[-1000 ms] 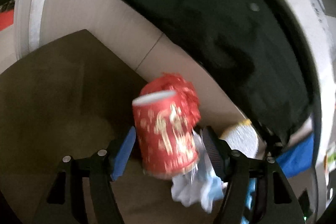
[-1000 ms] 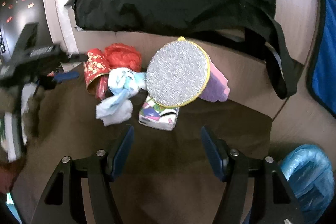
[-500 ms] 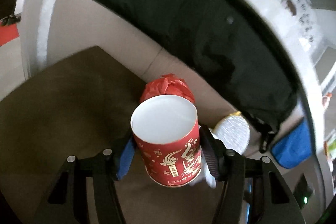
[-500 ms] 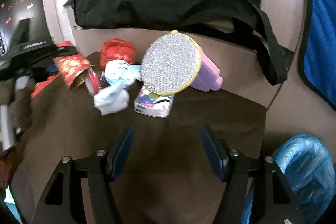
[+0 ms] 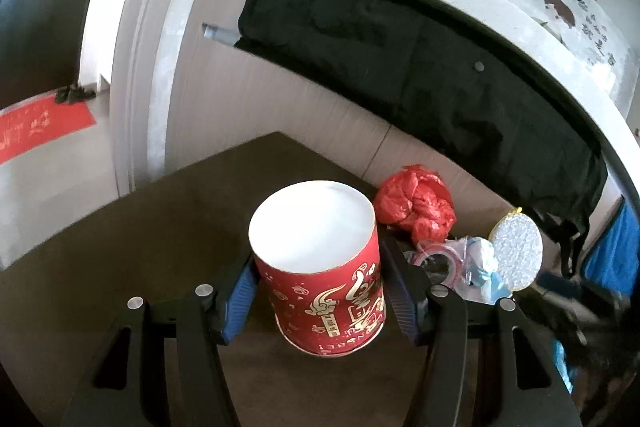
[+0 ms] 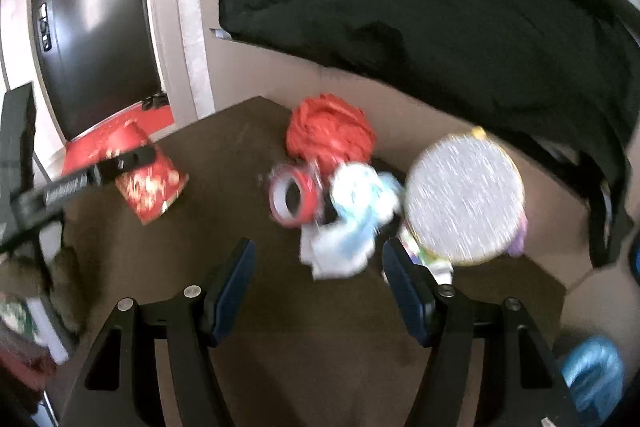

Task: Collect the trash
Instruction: 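Grasp the red plastic bag with the right tool while left tool holds the cup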

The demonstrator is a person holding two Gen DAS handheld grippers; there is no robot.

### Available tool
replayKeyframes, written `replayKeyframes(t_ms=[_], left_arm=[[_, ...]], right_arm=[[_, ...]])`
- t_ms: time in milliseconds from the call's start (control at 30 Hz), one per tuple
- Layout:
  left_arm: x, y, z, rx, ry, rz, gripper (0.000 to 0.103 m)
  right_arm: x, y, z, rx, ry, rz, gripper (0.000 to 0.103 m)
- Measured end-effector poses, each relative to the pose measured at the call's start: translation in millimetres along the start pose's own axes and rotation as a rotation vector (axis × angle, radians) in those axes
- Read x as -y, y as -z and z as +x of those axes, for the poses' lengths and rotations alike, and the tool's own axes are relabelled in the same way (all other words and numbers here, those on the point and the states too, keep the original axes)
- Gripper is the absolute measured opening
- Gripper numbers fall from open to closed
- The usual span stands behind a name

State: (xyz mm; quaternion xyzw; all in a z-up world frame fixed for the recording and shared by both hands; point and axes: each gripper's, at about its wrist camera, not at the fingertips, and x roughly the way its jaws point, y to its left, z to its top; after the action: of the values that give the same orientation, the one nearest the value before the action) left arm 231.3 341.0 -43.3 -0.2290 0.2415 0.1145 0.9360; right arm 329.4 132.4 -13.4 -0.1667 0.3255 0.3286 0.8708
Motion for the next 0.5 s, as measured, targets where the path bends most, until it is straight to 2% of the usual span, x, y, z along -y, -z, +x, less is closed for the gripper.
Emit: replayKeyframes(t_ms=[167, 300, 367, 433, 467, 500], left_arm=[[-4.2, -0.3, -9.5, 0.037, -0.013, 0.031, 0.06], [-10.1, 0.3, -2.6, -0.007, 0.003, 0.0, 0.06], [-13.3, 0.3, 0.4, -0.028, 0.009, -0.012, 0.06], [-15.3, -0.4, 1.9, -0.036, 0.016, -0.022, 0.06], [-15.6, -0.9, 1.7, -0.036, 0.016, -0.024, 0.06], [-16.0, -1.0, 1.1, -0.036, 0.016, -0.026, 0.06]], right_arm=[[-5.6, -47.2, 46.3, 0.005, 0.028, -0.028, 0.063], [-6.2, -81.5, 97.4, -0.048, 0.04, -0.052, 0.061], [-4.9, -94.1, 122.3, -0.065, 0.085, -0.059, 0.063], [-1.2, -101.0, 152.8, -0.152, 0.102, -0.051, 0.063], [1.1, -100.2, 167.3, -0.216, 0.111, -0.047, 0.067], [2.3, -98.4, 173.5, -0.242, 0.108, -0.048, 0.069]])
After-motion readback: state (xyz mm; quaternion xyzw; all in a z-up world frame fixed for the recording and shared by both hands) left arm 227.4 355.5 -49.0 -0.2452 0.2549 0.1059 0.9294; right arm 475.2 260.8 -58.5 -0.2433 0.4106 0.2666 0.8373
